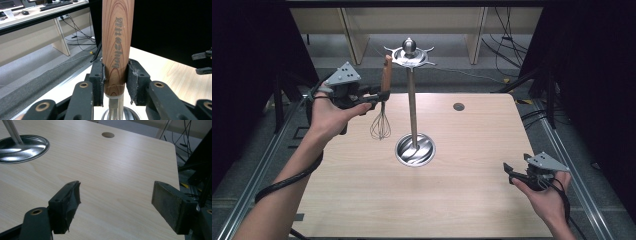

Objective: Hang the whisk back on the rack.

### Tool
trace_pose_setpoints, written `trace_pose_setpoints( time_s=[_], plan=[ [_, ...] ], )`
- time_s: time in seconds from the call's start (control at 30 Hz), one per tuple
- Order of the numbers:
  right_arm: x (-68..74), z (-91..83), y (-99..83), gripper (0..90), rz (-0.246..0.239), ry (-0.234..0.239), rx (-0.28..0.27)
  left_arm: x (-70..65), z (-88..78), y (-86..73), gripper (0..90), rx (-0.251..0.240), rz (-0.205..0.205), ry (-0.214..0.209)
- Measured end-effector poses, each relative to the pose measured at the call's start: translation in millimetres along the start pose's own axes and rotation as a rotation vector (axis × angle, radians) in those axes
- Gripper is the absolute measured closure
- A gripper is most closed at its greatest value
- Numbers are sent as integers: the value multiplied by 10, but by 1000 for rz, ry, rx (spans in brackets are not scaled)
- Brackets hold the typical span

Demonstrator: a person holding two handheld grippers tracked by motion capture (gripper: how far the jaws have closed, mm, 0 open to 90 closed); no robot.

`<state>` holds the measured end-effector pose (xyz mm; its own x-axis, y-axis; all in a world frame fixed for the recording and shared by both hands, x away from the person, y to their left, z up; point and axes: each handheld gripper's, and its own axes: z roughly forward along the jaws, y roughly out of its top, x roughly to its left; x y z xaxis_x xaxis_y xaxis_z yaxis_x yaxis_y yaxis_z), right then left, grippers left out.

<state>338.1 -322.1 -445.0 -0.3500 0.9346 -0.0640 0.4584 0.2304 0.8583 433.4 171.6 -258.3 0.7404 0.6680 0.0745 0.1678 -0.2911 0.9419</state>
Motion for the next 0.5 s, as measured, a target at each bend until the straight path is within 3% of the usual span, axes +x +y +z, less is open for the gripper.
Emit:
trace_pose_setpoints(
  time_s=[0.1,0.13,0.37,0.47,0.5],
  plan=[
    [-2,-2,1,236,0,2,-2,-3,16,-13,675,5,-2,-1],
    [-28,9,3,235,-27,8,-12,-4,24,-22,675,10,-4,-3],
    [-26,8,4,236,-19,14,-16,-4,40,-48,673,8,-5,-1],
    [5,-7,3,235,14,3,-6,-8,34,-51,672,7,-3,4],
    [-17,2,4,235,-6,12,-14,-11,33,-53,671,5,-3,5]
  ],
)
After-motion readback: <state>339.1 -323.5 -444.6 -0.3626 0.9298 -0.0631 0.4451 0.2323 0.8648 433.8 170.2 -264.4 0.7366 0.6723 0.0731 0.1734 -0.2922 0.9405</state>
